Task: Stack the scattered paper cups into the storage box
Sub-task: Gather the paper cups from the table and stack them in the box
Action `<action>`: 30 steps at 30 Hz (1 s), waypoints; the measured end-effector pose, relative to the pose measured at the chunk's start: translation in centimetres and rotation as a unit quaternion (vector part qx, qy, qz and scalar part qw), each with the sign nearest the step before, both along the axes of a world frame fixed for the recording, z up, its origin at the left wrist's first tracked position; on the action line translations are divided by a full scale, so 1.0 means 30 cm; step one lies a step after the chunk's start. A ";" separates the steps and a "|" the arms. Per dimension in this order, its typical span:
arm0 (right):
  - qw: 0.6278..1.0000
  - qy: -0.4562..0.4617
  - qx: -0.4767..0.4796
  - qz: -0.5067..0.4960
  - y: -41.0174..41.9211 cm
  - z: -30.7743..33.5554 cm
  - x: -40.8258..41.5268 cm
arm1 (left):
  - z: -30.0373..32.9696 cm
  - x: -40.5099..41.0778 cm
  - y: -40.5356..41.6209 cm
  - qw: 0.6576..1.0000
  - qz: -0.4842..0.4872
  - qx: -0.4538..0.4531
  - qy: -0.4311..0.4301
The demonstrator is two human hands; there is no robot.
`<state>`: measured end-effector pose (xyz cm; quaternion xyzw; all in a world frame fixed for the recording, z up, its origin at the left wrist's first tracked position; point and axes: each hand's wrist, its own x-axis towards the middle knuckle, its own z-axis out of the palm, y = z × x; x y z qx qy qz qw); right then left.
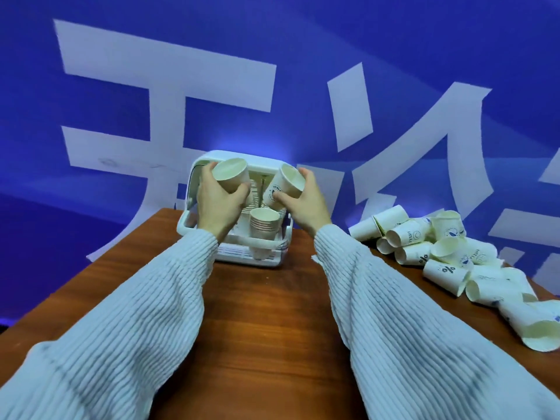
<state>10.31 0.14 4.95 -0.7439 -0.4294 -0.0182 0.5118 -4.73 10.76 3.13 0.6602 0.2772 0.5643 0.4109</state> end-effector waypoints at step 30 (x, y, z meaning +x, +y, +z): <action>0.984 0.096 -0.109 0.108 0.059 -0.233 0.021 | -0.117 0.200 0.079 0.914 -0.074 0.174 0.358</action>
